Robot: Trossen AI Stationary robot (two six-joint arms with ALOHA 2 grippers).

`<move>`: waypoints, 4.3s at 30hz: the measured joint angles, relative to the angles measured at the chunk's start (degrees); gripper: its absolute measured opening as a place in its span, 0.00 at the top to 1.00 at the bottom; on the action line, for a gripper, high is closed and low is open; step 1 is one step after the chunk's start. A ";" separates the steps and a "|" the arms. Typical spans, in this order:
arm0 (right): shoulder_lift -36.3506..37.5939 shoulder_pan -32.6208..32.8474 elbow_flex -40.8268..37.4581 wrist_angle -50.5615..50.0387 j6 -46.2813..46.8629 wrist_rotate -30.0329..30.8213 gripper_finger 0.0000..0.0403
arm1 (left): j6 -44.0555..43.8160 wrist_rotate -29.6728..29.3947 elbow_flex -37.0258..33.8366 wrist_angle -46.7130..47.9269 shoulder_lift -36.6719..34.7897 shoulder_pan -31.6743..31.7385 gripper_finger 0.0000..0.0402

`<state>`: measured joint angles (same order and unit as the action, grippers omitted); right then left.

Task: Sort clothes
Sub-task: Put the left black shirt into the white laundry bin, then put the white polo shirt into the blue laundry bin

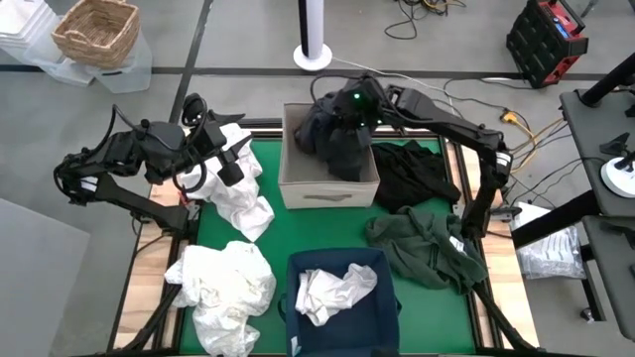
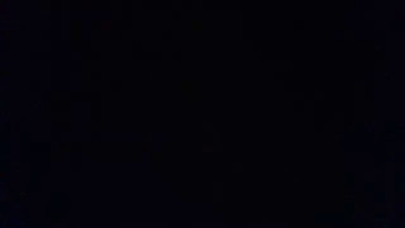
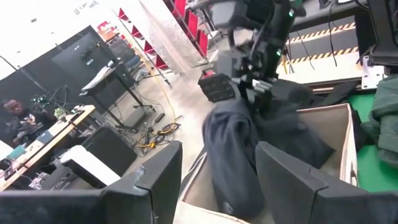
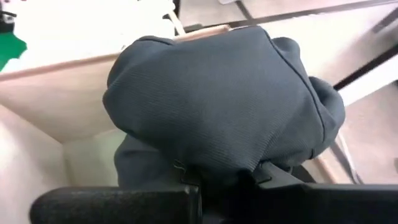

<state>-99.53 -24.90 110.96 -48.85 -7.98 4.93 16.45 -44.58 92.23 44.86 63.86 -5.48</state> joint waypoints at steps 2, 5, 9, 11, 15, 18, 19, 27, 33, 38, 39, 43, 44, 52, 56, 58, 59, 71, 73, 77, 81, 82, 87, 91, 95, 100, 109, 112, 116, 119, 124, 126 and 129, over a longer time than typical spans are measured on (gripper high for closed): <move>0.00 0.00 -1.99 2.89 0.71 -1.50 0.92 | 0.00 0.00 0.00 0.00 0.00 0.07 0.54; -0.02 -0.01 -4.47 6.23 1.58 -3.59 0.92 | 0.00 0.00 -0.01 0.00 0.00 0.07 0.54; -0.02 -0.15 -7.70 11.22 3.91 -7.38 0.92 | 0.00 0.03 -0.02 0.00 0.00 0.07 0.54; -0.02 -0.25 -9.18 12.79 4.34 -9.33 0.92 | -0.02 0.03 -0.02 0.00 0.00 0.07 0.54; -0.02 -0.39 -10.87 9.97 4.04 -10.95 0.92 | -0.02 0.07 -0.02 0.02 0.02 0.07 0.54; -0.02 -0.55 -11.37 6.42 2.97 -10.93 0.92 | -0.02 0.06 -0.02 0.02 0.02 0.09 0.54; -0.02 -0.64 -11.63 5.76 2.90 -10.93 0.92 | -0.02 0.07 -0.02 0.03 0.02 0.12 0.54; -0.04 -0.75 -11.94 3.14 1.59 -6.58 0.87 | -1.84 0.14 -0.11 2.34 0.02 0.11 0.54; -0.02 -0.75 -11.62 3.13 1.98 -6.51 0.63 | -5.50 0.19 -0.13 5.96 0.02 0.11 0.54; -0.02 -0.75 -9.75 2.66 2.67 -6.54 0.43 | -7.42 3.78 -0.13 7.74 0.02 0.11 0.54; -0.02 -0.77 -9.04 2.39 2.88 -6.52 0.40 | -7.67 4.42 -0.13 7.76 0.02 0.11 0.54; -0.02 -0.77 -4.78 0.82 2.98 -6.49 0.31 | -9.02 5.12 -0.13 8.29 0.02 0.07 0.54; 0.00 -0.77 -3.63 0.22 3.07 -6.49 0.29 | -9.36 5.11 -0.13 8.46 0.02 0.09 0.54; 0.04 -0.77 6.95 -6.79 3.36 -6.47 0.30 | -14.13 5.12 -0.13 11.81 0.02 0.11 0.54; 0.04 -0.72 11.58 -11.75 2.85 -6.47 0.35 | -16.71 5.19 -0.13 13.71 0.02 0.09 0.54; 0.04 -0.62 13.65 -14.40 2.53 -6.51 0.37 | -17.56 5.45 -0.13 14.20 0.02 0.07 0.54; 0.05 -0.56 14.69 -15.99 2.36 -6.51 0.38 | -17.80 6.22 -0.13 14.58 0.04 0.07 0.54; 2.73 2.68 20.20 -30.37 1.23 -6.66 0.48 | -22.81 10.34 -0.13 19.17 0.99 0.07 0.54; 3.82 3.17 20.10 -32.49 1.69 -6.64 0.50 | -23.82 13.24 -0.13 20.71 1.32 0.07 0.54; 5.99 4.03 20.06 -35.31 3.23 -6.47 0.52 | -25.68 18.43 -0.13 25.51 2.13 0.07 0.54; 8.30 4.43 20.04 -36.22 4.30 -6.46 0.54 | -28.10 19.15 -0.13 32.64 3.27 0.07 0.54; 8.88 4.43 20.04 -36.52 4.49 -6.45 0.55 | -28.15 19.09 -0.13 34.58 3.57 0.07 0.54; 11.44 4.41 20.04 -36.35 5.03 -6.43 0.56 | -28.15 14.53 -1.94 40.46 4.46 0.21 0.54; 12.81 4.43 20.04 -36.23 5.04 -6.43 0.55 | -27.90 13.22 -6.00 40.70 3.70 1.18 0.54; 13.25 4.41 20.02 -36.23 5.02 -6.43 0.54 | -26.33 15.64 -12.63 39.78 1.39 2.16 0.54; 13.22 4.42 19.89 -36.16 4.04 -6.43 0.55 | -26.02 23.43 -24.01 30.74 -3.77 5.01 0.54; 13.16 4.41 18.78 -36.14 3.87 -6.40 0.55 | -21.30 24.92 -38.14 24.48 -5.74 7.70 0.54; 13.16 4.41 18.28 -36.13 3.88 -6.38 0.54 | -20.49 23.24 -41.79 23.57 -5.48 9.26 0.54; 13.16 4.41 17.09 -35.68 4.14 -6.38 0.56 | -18.29 15.08 -45.60 20.57 -4.83 10.05 0.54; 13.16 4.41 15.87 -35.65 4.21 -6.36 0.56 | -15.78 11.38 -47.03 18.40 -4.36 10.57 0.54; 13.16 4.41 14.12 -34.25 4.45 -6.36 0.55 | -13.25 15.36 -50.34 15.47 -4.13 13.19 0.54; 13.16 4.41 13.44 -33.44 4.42 -6.36 0.55 | -12.45 15.31 -50.88 15.04 -4.07 14.31 0.55; 13.16 4.41 12.55 -32.12 4.34 -6.36 0.55 | -11.35 15.13 -50.96 13.72 -3.93 16.40 0.58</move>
<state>-86.37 -20.49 123.51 -80.97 -3.64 -1.43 5.10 -29.45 41.26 58.58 59.92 10.93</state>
